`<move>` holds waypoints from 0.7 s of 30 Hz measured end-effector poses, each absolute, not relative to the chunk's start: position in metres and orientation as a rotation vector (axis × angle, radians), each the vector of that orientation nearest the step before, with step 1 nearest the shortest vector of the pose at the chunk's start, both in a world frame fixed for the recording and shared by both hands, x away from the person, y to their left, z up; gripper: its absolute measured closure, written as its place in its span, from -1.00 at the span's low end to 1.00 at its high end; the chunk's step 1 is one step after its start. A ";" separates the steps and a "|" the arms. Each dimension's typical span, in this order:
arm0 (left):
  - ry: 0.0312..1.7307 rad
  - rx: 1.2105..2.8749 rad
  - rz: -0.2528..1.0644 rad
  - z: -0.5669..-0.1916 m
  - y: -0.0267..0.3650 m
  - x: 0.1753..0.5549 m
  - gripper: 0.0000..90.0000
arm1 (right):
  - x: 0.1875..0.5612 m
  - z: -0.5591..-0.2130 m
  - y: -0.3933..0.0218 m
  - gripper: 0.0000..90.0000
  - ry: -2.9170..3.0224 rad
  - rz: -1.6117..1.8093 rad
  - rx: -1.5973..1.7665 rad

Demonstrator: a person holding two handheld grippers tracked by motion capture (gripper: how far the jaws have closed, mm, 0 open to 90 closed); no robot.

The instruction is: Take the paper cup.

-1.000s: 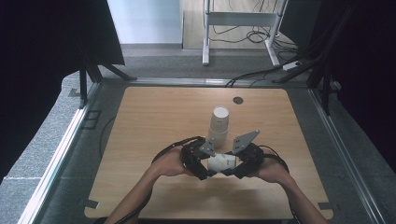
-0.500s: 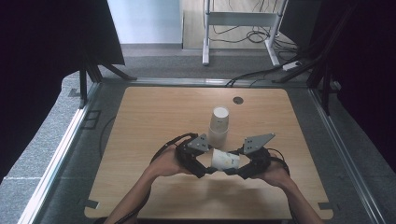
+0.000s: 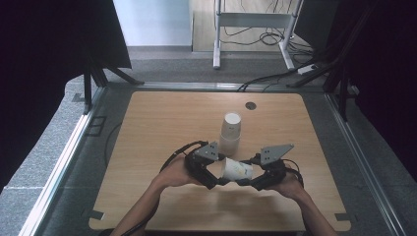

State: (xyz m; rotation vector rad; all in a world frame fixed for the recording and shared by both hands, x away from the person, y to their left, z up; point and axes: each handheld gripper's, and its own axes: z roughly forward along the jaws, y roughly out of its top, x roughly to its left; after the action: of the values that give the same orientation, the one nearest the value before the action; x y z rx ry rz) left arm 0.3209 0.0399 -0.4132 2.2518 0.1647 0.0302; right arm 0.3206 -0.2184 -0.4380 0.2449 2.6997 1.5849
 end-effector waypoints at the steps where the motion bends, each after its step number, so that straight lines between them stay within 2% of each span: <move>1: 0.164 2.249 0.026 -0.413 0.040 0.321 -0.60 | 0.321 -0.439 -0.218 -0.19 2.698 1.592 0.237; 13: 0.160 2.210 -0.026 -0.416 0.042 0.323 -0.56 | 0.321 -0.439 -0.220 -0.19 2.681 1.649 0.223; 21: 0.161 2.197 -0.039 -0.416 0.042 0.324 -0.43 | 0.321 -0.440 -0.219 -0.19 2.683 1.653 0.209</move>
State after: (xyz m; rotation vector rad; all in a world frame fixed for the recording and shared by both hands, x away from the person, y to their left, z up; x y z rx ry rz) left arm 0.3239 0.0422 -0.4158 2.1967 0.1612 -0.0386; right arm 0.3207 -0.2195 -0.4396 0.2088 2.6831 1.6531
